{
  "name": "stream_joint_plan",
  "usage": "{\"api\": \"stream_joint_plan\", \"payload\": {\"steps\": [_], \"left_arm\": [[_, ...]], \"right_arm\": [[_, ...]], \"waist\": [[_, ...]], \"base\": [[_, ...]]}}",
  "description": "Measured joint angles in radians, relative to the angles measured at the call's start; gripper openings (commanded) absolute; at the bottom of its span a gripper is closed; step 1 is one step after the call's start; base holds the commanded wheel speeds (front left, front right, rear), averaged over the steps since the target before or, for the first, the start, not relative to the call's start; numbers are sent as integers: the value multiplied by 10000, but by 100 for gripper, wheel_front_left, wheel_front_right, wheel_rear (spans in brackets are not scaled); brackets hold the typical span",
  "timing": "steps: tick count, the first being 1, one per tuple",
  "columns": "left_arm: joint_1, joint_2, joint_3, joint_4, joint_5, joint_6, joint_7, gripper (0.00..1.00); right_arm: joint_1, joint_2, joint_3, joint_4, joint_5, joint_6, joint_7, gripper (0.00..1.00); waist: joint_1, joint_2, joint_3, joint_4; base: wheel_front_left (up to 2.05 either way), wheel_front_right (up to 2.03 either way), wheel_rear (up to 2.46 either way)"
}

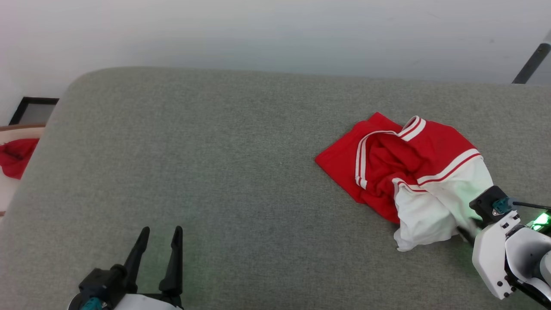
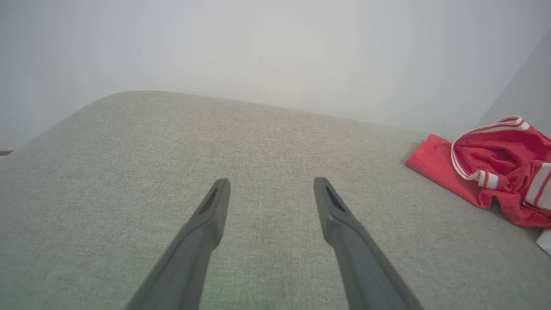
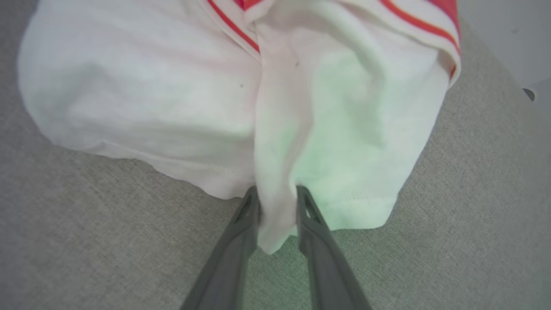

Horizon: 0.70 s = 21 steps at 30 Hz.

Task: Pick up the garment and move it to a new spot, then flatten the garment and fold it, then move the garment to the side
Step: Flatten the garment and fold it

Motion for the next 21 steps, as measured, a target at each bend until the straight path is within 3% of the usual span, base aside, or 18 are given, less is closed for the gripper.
{"api": "stream_joint_plan", "payload": {"steps": [9, 17, 21], "left_arm": [[-134, -196, 153, 127, 157, -167, -2, 100], [-106, -207, 320, 140, 240, -234, -2, 100], [-152, -222, 301, 144, 274, -259, -2, 100]], "right_arm": [[-220, 163, -196, 90, 453, 0, -493, 0], [-400, 596, -2104, -813, 2661, 2, -1012, 0], [-478, 756, -3599, -479, 3607, 2, -1170, 0]], "waist": [[0, 0, -21, -285], [0, 0, -68, -635], [0, 0, -32, -751]], "base": [[0, 0, 0], [0, 0, 0], [0, 0, 0]]}}
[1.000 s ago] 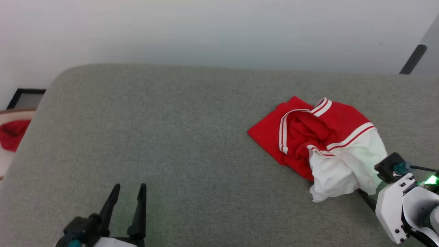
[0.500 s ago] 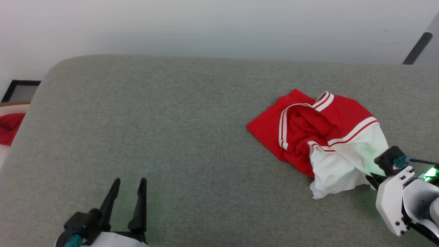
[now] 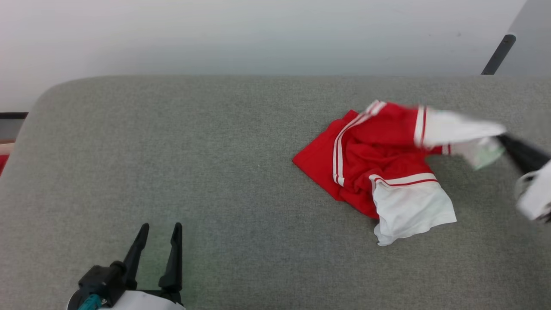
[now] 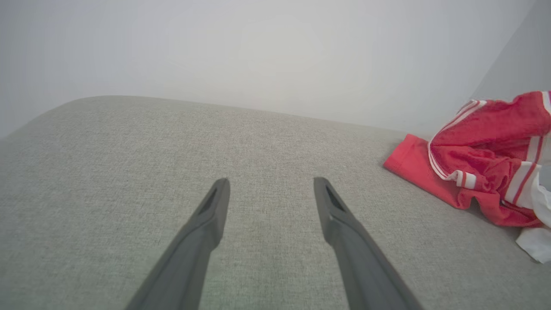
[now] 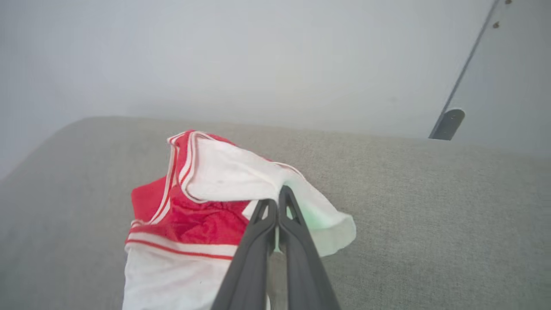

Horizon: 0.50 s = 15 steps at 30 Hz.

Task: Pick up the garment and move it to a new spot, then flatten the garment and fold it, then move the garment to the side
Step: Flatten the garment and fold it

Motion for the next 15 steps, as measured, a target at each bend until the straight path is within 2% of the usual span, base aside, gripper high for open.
{"api": "stream_joint_plan", "payload": {"steps": [5, 8, 9, 10, 11, 15], "left_arm": [[-73, 13, -46, 8, 13, -10, 2, 100], [-121, 42, -63, 29, 12, -12, 0, 100], [-121, 42, -63, 29, 12, -12, 0, 100], [-135, 54, -104, 56, 10, -40, 0, 100], [-139, 69, -111, 58, 8, -40, 2, 100], [-175, 155, -142, 44, -25, -42, 0, 100]], "right_arm": [[-100, 811, -2290, 1908, 842, -4, -332, 0], [-323, 1279, -3104, 3306, 677, -4, -477, 0], [-323, 1279, -3104, 3306, 677, -4, -477, 0], [-555, 1636, -3707, 4222, 677, -6, -594, 0], [-693, 1789, -3965, 4629, 679, -6, -692, 0], [-1391, 2002, -5083, 6240, 600, -6, -1225, 0]], "waist": [[0, 0, 102, -29], [0, 0, 171, -24], [0, 0, 171, -24], [0, 0, 200, 10], [0, 0, 215, 30], [0, 0, 288, 101]], "base": [[0, 0, 0], [0, 0, 0], [0, 0, 0], [0, 0, 0], [0, 0, 0], [0, 0, 0]]}}
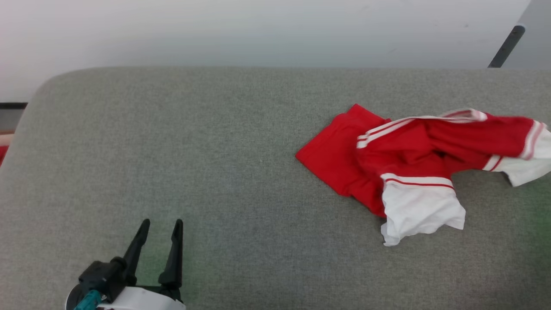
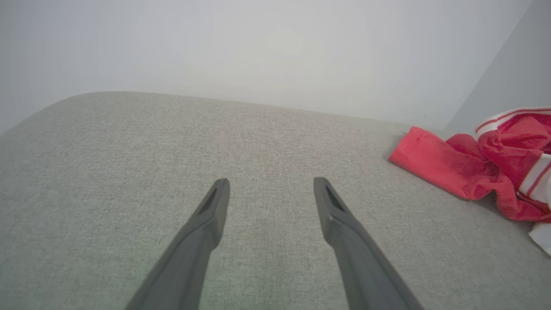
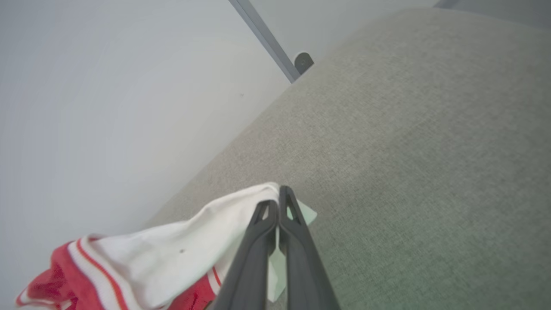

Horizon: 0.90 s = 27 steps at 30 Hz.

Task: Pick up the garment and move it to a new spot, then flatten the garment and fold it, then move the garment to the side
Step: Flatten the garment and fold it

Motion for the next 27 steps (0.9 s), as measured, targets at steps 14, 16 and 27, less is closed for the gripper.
{"api": "stream_joint_plan", "payload": {"steps": [14, 16, 27], "left_arm": [[-305, 165, -224, -17, -92, -2, 0, 100], [-347, 184, -242, 12, -102, -2, 0, 100], [-630, 230, -462, 123, -148, -6, 0, 100]], "right_arm": [[-2087, 17, -1181, 2587, -807, 2, -2261, 0], [-2125, -59, -1158, 2869, -1005, 2, -2343, 0], [-2565, -140, -838, 3933, -1755, 0, -3319, 11]], "waist": [[0, 0, 457, 190], [0, 0, 514, 208], [0, 0, 651, 219]], "base": [[0, 0, 0], [0, 0, 0], [0, 0, 0]]}}
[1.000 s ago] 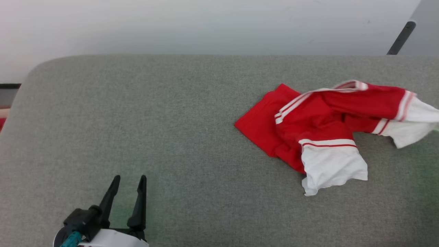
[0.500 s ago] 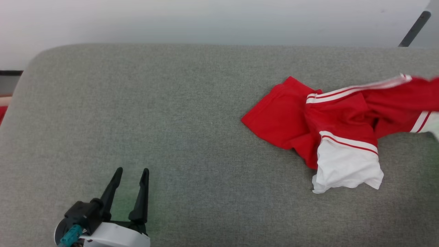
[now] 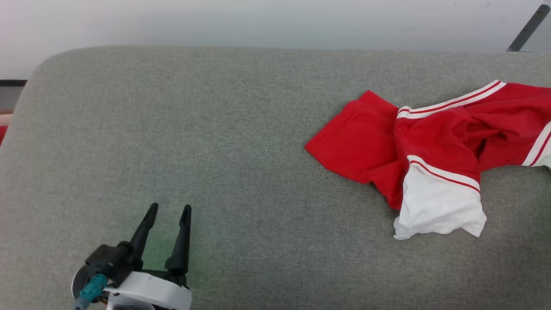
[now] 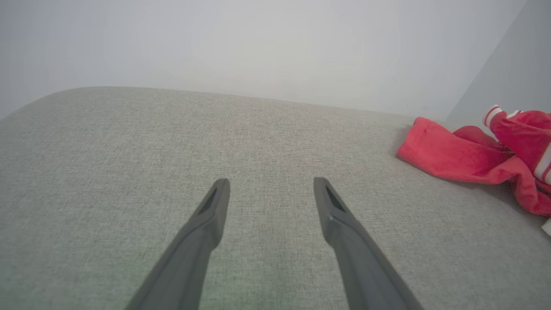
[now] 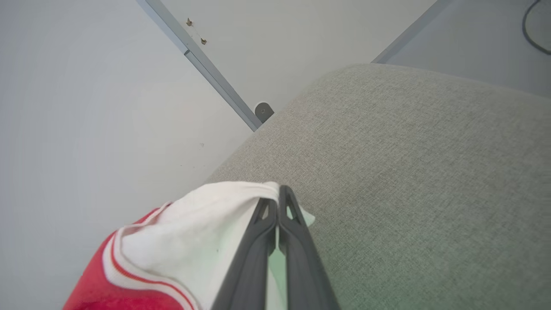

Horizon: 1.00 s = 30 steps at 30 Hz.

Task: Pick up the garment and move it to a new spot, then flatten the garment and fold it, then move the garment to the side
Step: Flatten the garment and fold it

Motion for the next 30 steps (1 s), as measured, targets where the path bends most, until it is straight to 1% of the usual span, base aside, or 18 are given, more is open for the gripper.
{"api": "stream_joint_plan", "payload": {"steps": [2, 3, 7, 10, 13, 15, 19, 23, 26, 30], "left_arm": [[-26, 35, -27, 23, -6, 0, 0, 100], [-35, 67, -44, 38, -13, 0, 2, 100], [-207, 290, -288, 105, -31, -2, 2, 100], [-460, 627, -472, 75, -115, -6, 98, 100], [-843, 1068, -617, -144, -345, -6, 405, 100], [-1106, 1409, -775, -387, -514, -6, 731, 100], [-1825, 2155, -1281, -941, -922, -6, 1691, 100], [-2806, 2654, -1979, -1486, -1651, -6, 2903, 100], [-3690, 2788, -2554, -1724, -2470, -6, 4056, 100], [-4990, 2658, -3494, -1651, -3538, -6, 5641, 100]], "right_arm": [[-1, -10, 125, 86, -144, 0, -150, 63], [-2, -8, 194, 105, -217, 0, -201, 100], [14, 35, 665, 0, -612, 0, -405, 100], [225, 81, 1126, -359, -830, 2, -562, 100], [639, 207, 1628, -984, -907, 0, -708, 100], [979, 376, 2113, -1638, -872, 2, -727, 100], [1975, 568, 3089, -3033, -531, 0, -715, 100], [3109, 575, 4103, -4583, -326, 2, -662, 100], [3837, 504, 4851, -5833, -188, 2, -568, 100], [4665, 385, 5451, -7244, -236, 0, -328, 100]], "waist": [[0, 0, -12, -11], [0, 0, -18, -21], [0, 0, -100, -62], [-1, 0, -229, -100], [0, 0, -395, -178], [0, 0, -523, -257], [0, 0, -775, -492], [-1, 0, -994, -825], [0, 0, -1111, -1120], [0, 1, -1190, -1523]], "base": [[0, 0, 0], [0, 0, 0], [0, 0, 0], [0, 0, 0], [0, 0, 0], [0, 0, 0], [0, 0, 0], [0, 0, 0], [0, 0, 0], [0, 0, 0]]}}
